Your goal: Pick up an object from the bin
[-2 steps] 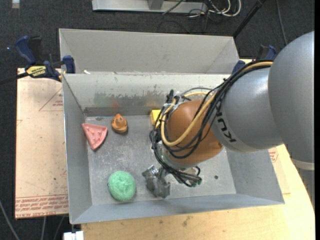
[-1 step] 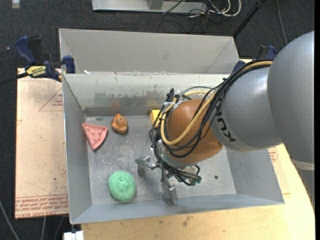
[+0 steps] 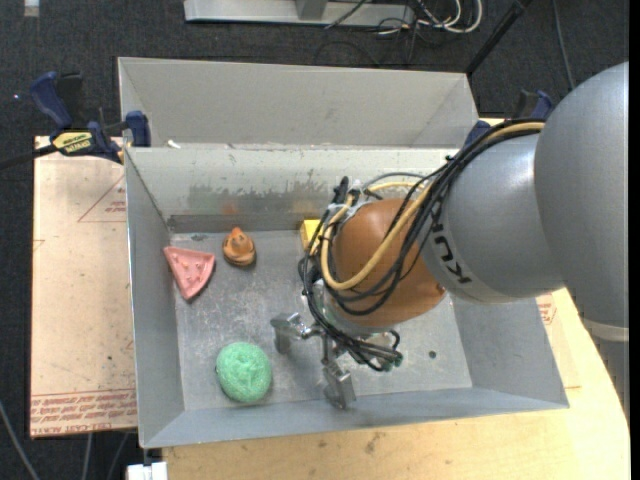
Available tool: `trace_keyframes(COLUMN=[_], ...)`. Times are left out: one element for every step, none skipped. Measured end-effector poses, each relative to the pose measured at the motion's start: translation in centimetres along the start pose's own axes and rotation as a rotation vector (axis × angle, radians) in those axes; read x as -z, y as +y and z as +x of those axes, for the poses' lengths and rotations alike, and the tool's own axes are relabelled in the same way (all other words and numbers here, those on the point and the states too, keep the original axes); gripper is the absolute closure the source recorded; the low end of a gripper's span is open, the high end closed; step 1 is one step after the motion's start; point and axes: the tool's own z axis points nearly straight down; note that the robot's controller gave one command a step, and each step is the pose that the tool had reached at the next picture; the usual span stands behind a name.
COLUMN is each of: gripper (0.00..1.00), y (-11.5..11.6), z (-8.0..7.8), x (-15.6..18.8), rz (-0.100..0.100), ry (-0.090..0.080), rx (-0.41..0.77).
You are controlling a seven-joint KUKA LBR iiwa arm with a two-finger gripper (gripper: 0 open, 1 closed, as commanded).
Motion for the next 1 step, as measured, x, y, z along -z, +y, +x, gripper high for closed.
trace_keyframes(gripper=[0.00], y=[3.55], z=[-3.23], x=[0.95], rz=[-0.002], ry=[0.009], rx=[0.070])
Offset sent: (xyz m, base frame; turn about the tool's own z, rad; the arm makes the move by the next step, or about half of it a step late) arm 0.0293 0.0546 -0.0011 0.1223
